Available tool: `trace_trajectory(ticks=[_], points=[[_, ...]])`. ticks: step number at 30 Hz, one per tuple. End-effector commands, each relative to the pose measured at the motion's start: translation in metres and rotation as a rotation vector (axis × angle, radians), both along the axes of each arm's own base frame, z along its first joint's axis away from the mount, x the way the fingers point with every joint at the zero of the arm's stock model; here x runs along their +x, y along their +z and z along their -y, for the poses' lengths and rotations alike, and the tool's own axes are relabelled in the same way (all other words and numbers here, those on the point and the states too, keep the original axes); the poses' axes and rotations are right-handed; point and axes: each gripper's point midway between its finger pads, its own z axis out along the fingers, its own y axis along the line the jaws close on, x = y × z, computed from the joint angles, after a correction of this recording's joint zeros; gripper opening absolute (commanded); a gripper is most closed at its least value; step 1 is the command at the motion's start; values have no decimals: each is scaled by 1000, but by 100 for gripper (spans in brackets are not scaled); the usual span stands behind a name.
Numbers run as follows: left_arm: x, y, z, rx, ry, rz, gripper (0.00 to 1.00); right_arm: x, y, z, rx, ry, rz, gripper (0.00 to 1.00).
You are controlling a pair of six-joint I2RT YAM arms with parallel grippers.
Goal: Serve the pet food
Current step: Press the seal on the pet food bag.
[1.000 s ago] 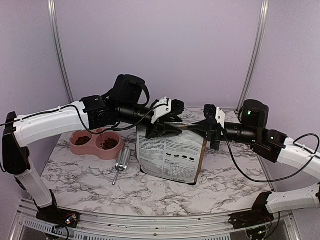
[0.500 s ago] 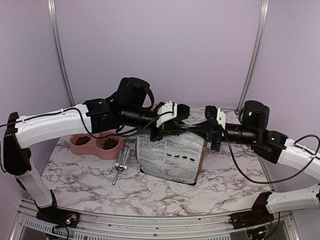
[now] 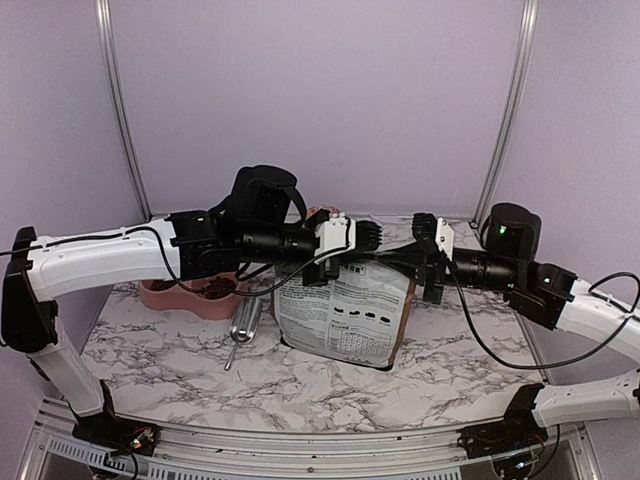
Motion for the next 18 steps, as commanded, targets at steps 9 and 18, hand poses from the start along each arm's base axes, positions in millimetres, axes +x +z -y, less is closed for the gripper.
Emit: trace_trajectory(ticks=[9, 18], points=[[36, -6, -45, 69, 102, 25, 0, -17, 32, 6, 74, 43, 74, 0], [47, -5, -57, 82, 130, 58, 13, -20, 36, 8, 86, 42, 87, 0]])
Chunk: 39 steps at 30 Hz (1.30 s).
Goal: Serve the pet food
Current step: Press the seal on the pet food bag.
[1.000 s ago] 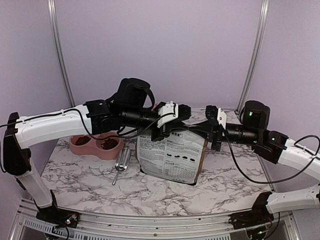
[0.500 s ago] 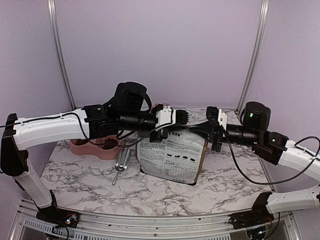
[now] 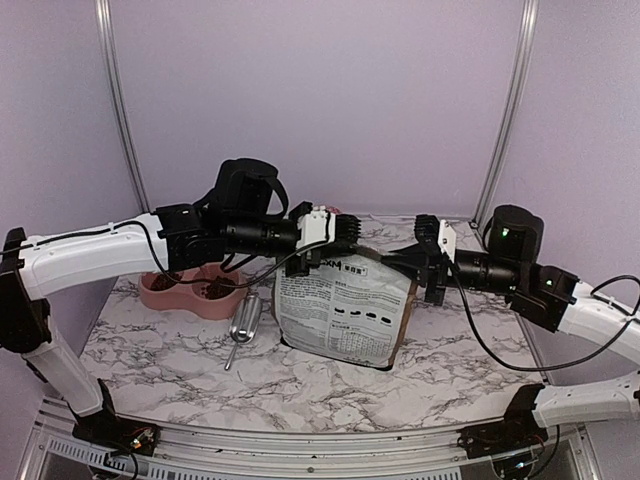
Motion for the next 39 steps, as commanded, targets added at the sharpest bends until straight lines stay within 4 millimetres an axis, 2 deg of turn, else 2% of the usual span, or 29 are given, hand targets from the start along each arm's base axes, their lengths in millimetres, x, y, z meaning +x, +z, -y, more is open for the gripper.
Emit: trace_trajectory(ticks=[1, 5, 11, 18, 19, 23, 26, 29, 34, 36, 39], points=[[35, -4, -40, 60, 144, 18, 13, -16, 35, 6, 82, 40, 82, 0], [38, -5, -44, 69, 146, 26, 12, -16, 35, 6, 82, 40, 80, 0], [36, -7, -44, 82, 129, 29, 0, -16, 34, 6, 82, 39, 80, 0], [29, -4, -45, 90, 94, 3, 0, -9, 35, 7, 80, 4, 87, 0], [26, -2, -43, 90, 82, -14, 0, -5, 32, 7, 69, -13, 89, 2], [14, 8, -39, 101, 22, -88, 0, 6, 28, 0, 2, -27, 52, 33], [9, 10, -37, 117, -4, -134, 0, 6, 27, -6, -31, -2, 16, 43], [5, 11, -36, 121, -21, -164, 0, 2, 25, -14, -48, 23, -7, 47], [-4, 15, -35, 117, -55, -215, 0, 1, 23, -29, -103, 34, -23, 46], [-7, 17, -35, 119, -75, -243, 0, -7, 20, -38, -125, 60, -28, 46], [-13, 20, -35, 121, -104, -268, 0, -5, 16, -42, -147, 52, -37, 45]])
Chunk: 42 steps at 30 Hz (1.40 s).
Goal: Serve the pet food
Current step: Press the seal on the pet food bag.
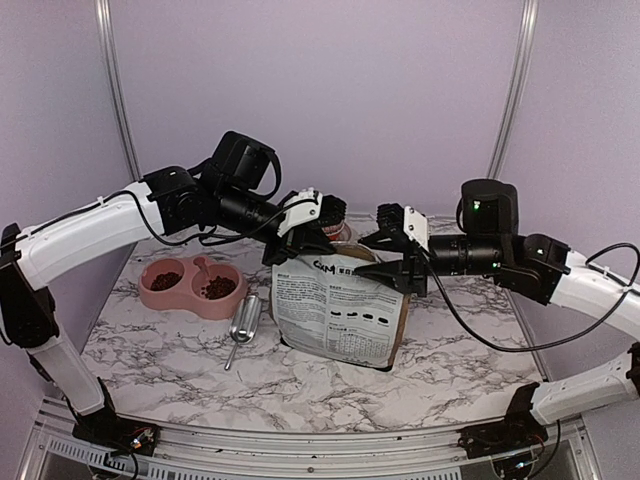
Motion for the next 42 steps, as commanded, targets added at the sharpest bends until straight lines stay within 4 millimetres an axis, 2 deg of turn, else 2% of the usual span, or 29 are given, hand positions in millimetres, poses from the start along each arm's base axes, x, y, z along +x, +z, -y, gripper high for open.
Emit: trace_trajectory(ticks=[1, 12, 16, 22, 27, 30, 38, 42], points=[[-15, 19, 0, -33, -63, -62, 0, 1, 3, -8, -38, -9, 2, 45], [-19, 17, -1, -8, -78, -83, 0, 17, 3, -6, -100, -95, 13, 44], [-12, 13, -2, 12, -52, -53, 1, 16, -7, 0, -148, -105, 3, 44], [0, 9, -6, 37, -2, -2, 6, 9, -4, 16, -121, -133, 22, 45], [3, 6, -6, 46, 8, 2, 26, 3, -4, 28, -97, -156, 33, 44], [3, 6, -7, 47, 13, -1, 32, 4, -6, 33, -94, -179, 41, 44], [12, 6, -24, 62, 64, -4, 35, 6, -9, 39, -62, -207, 73, 34], [17, 7, -36, 62, 95, -12, 36, 8, -11, 39, -64, -210, 71, 26]])
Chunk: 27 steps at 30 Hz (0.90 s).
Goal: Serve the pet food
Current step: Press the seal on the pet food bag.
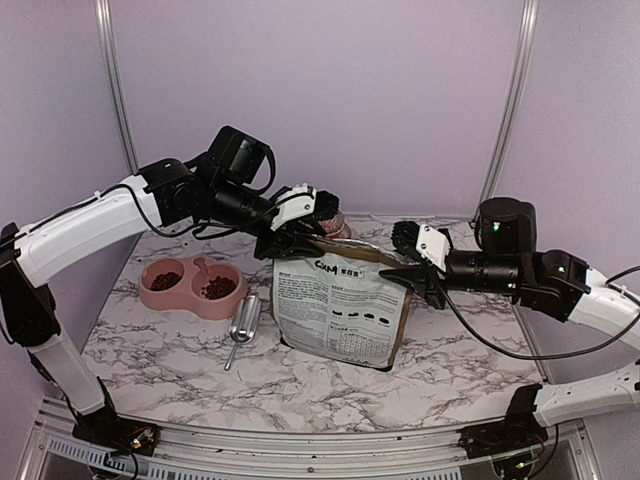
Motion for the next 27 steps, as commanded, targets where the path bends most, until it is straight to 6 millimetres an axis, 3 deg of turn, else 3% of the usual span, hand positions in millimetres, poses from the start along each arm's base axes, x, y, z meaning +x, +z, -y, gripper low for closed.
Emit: trace_trajectory(ticks=[1, 7, 13, 27], points=[[0, 13, -23, -4, 44, 0, 36, 5, 14, 2, 45, -21, 32, 23], [9, 17, -42, -22, 94, 8, 39, 4, 17, 6, 66, -22, 39, 0], [18, 28, -62, -83, 137, 26, 49, 3, 20, 11, 91, -16, 56, 0], [19, 20, -64, -135, 74, -48, 42, -4, 26, 15, 113, 5, 79, 0]])
